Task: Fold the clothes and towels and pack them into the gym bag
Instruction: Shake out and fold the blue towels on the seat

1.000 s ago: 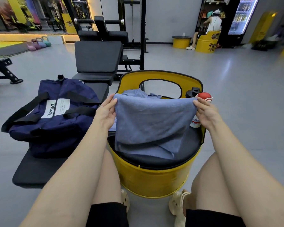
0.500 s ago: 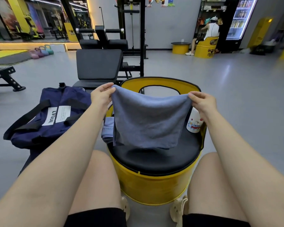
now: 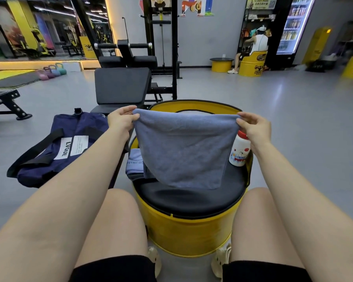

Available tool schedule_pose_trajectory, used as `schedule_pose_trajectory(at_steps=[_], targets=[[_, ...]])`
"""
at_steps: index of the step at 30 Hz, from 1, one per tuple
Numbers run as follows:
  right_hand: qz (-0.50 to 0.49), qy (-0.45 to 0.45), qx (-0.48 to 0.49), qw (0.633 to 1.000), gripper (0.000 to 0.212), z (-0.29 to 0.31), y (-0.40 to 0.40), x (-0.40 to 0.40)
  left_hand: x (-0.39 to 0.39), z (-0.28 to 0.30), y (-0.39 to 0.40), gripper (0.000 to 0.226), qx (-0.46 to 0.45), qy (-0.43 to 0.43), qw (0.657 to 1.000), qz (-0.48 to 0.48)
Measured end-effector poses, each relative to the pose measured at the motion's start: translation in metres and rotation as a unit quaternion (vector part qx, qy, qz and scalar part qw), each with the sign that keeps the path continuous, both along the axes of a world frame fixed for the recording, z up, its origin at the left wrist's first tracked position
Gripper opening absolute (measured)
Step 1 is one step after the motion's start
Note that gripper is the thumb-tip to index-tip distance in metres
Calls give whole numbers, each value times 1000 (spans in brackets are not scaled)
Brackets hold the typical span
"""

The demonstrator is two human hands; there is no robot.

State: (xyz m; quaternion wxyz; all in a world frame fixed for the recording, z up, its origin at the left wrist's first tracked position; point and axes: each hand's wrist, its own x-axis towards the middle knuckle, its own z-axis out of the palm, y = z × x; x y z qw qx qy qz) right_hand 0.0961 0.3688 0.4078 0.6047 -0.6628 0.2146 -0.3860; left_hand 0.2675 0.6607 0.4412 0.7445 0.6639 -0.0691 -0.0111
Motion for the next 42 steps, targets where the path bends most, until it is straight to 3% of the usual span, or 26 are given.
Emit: schedule_pose_trajectory(at_steps=[4,9,14,20,22,28,32,37,40,42], targets=[[-34,-7,-26,999,14,1,2,-3,-5,-2,0,32,-36,11,999,2],[-77,-13,-41,996,25,10,10,-12,-4,-7,6,25,65,-54,994,68],[-81,-20,-72,994,18,15,18,-22,-14,-7,10,21,172,-126,973,85],[-73,-12,-86,993,28,18,25,-35,-30,-2,15,14,196,-158,961,119],[-78,-14,-92,993,23,19,29,-41,-37,1,17,11,209,-175,953,130],[-84,-47,-117,988,9,26,40,-60,-54,4,22,6,173,-207,959,85],[-93,-70,-108,987,6,29,42,-71,-68,5,26,16,127,-217,967,34],[-78,-49,-85,992,6,28,39,-83,-75,4,29,11,93,-189,974,78],[-76,-26,-118,990,8,30,42,-87,-75,5,27,9,125,-160,979,28],[-65,-26,-128,989,8,32,44,-87,-73,6,28,9,120,-154,980,50]])
